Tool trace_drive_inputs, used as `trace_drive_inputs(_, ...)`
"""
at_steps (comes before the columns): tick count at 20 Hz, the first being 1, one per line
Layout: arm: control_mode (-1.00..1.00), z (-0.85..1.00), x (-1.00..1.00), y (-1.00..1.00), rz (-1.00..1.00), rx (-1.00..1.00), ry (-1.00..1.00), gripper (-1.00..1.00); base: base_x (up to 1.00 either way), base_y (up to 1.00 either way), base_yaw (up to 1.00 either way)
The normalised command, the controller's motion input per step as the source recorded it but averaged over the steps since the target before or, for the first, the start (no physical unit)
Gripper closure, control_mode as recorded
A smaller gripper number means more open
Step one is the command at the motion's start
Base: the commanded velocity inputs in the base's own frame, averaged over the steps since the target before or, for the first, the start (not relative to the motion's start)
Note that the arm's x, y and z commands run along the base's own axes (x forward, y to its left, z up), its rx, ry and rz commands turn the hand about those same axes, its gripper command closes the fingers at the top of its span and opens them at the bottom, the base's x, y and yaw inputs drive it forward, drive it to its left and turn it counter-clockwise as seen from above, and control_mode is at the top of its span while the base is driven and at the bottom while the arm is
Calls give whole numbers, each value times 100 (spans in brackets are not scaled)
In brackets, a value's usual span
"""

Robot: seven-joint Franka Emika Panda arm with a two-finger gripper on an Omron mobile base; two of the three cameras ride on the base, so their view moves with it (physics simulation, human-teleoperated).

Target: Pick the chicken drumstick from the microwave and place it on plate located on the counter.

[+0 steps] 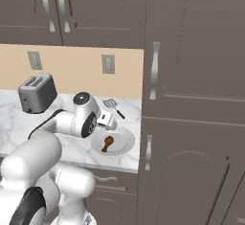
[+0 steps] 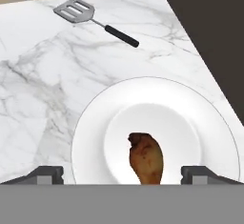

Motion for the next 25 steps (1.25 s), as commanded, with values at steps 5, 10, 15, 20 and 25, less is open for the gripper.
trace_drive_inputs(5,-100,100,-46,38,0,0,0,-100,0,0,0)
trace_drive_inputs(10,-100,100,-98,14,3,0,-3,-100,0,0,0)
trace_drive_inputs(15,-100,94,-97,18,5,0,-4,-100,0,0,0)
trace_drive_inputs(20,-100,90,-49,30,7,0,-5,-100,0,0,0)
trace_drive_inputs(25,-100,51,-42,4,8,0,-4,-100,0,0,0)
